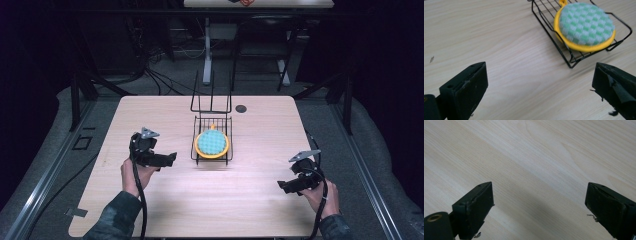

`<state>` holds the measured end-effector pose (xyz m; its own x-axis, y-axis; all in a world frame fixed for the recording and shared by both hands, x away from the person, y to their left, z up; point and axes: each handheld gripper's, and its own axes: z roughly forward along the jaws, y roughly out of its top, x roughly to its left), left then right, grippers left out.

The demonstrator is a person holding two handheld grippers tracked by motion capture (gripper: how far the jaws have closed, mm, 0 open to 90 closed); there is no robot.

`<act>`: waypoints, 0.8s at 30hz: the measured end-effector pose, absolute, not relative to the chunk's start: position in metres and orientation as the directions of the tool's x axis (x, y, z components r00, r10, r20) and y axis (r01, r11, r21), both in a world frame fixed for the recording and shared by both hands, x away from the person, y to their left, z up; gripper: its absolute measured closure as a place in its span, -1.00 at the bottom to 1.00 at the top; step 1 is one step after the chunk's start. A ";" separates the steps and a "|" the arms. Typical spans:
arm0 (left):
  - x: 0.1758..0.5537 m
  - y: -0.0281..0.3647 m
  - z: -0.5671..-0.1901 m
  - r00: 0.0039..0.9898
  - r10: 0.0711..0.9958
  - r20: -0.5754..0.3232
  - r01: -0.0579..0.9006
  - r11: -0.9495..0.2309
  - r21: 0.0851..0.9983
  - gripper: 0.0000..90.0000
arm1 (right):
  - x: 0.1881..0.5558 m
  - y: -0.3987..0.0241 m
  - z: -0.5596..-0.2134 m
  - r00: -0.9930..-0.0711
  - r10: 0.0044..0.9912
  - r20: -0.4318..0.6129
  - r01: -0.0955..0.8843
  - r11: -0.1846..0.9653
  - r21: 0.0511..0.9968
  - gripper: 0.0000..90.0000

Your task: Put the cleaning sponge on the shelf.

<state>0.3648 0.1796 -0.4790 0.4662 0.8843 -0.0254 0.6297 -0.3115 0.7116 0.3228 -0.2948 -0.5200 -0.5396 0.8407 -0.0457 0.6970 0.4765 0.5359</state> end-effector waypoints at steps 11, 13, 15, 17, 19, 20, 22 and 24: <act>0.337 0.216 -0.507 0.441 0.898 -0.005 0.674 -0.328 0.662 -0.99 | 0.322 -0.295 -0.521 -0.531 0.846 -0.060 0.706 0.480 0.520 -0.82; 0.334 0.221 -0.512 0.437 0.899 -0.007 0.684 -0.328 0.651 -0.99 | 0.323 -0.296 -0.521 -0.530 0.846 -0.063 0.706 0.481 0.519 -0.82; 0.331 0.226 -0.516 0.432 0.902 -0.009 0.693 -0.325 0.644 -0.99 | 0.323 -0.296 -0.521 -0.525 0.849 -0.060 0.709 0.475 0.521 -0.82; 0.329 0.232 -0.521 0.422 0.907 -0.013 0.705 -0.319 0.634 -1.00 | 0.323 -0.296 -0.522 -0.527 0.847 -0.065 0.708 0.480 0.518 -0.82; 0.329 0.236 -0.529 0.404 0.915 -0.003 0.722 -0.317 0.615 -1.00 | 0.323 -0.297 -0.523 -0.527 0.847 -0.064 0.710 0.480 0.515 -0.82; 0.330 0.237 -0.533 0.401 0.916 -0.003 0.733 -0.319 0.601 -1.00 | 0.324 -0.297 -0.524 -0.523 0.850 -0.061 0.710 0.474 0.521 -0.82; 0.332 0.239 -0.539 0.393 0.920 0.000 0.751 -0.320 0.577 -1.00 | 0.324 -0.298 -0.525 -0.525 0.848 -0.067 0.713 0.482 0.510 -0.82; 0.334 0.240 -0.541 0.391 0.920 -0.005 0.760 -0.320 0.566 -1.00 | 0.324 -0.299 -0.525 -0.521 0.851 -0.068 0.716 0.479 0.508 -0.82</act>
